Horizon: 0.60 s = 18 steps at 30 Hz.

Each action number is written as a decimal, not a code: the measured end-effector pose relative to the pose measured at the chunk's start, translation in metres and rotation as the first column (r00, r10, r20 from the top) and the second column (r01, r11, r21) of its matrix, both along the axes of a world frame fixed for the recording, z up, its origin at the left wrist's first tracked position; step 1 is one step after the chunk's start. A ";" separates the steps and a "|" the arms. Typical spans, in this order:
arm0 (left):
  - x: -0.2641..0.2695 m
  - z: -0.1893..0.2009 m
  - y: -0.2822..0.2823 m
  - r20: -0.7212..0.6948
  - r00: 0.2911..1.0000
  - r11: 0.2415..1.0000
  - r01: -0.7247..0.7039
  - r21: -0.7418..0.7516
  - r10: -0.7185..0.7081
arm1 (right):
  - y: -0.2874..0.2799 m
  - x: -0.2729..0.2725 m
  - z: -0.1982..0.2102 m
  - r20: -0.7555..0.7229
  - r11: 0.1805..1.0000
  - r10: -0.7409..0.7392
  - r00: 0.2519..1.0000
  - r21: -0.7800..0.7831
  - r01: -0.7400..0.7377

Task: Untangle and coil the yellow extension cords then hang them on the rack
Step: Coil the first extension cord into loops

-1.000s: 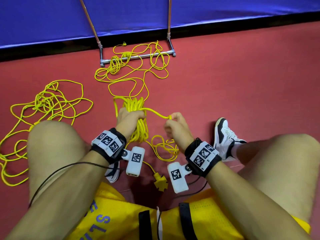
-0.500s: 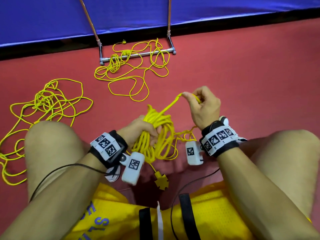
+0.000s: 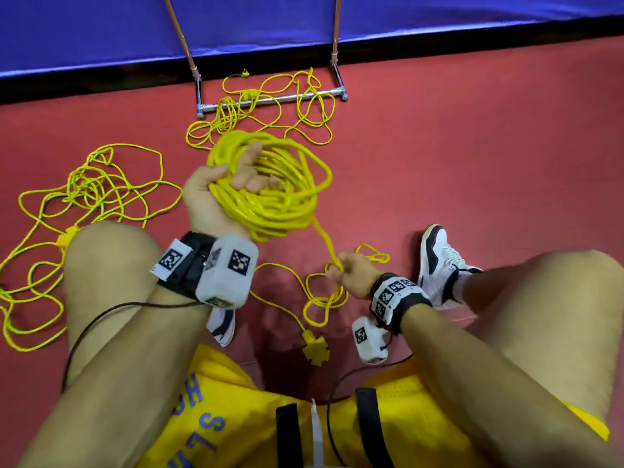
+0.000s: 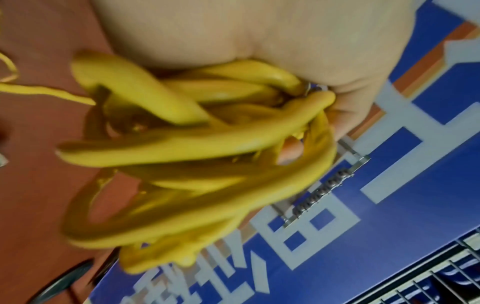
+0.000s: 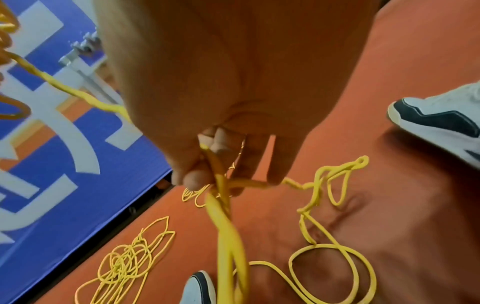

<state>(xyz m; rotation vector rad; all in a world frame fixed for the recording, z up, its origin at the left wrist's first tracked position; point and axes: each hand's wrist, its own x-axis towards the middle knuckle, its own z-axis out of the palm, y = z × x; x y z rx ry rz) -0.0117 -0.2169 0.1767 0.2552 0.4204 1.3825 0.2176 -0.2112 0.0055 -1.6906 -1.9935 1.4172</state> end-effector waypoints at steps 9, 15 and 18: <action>-0.008 -0.010 0.019 -0.588 0.624 0.765 -0.644 -0.013 0.515 | -0.013 -0.014 0.025 -0.215 0.986 -0.023 0.976 -0.164 -0.013; -0.009 -0.024 0.011 -0.947 -0.055 0.866 -0.389 0.313 0.317 | -0.026 -0.024 0.071 -0.645 0.927 -0.126 0.754 -0.347 -0.142; -0.011 -0.042 0.009 -0.929 -0.244 0.946 -0.099 0.309 0.278 | -0.021 -0.017 0.093 -0.723 0.859 -0.243 0.646 -0.470 -0.203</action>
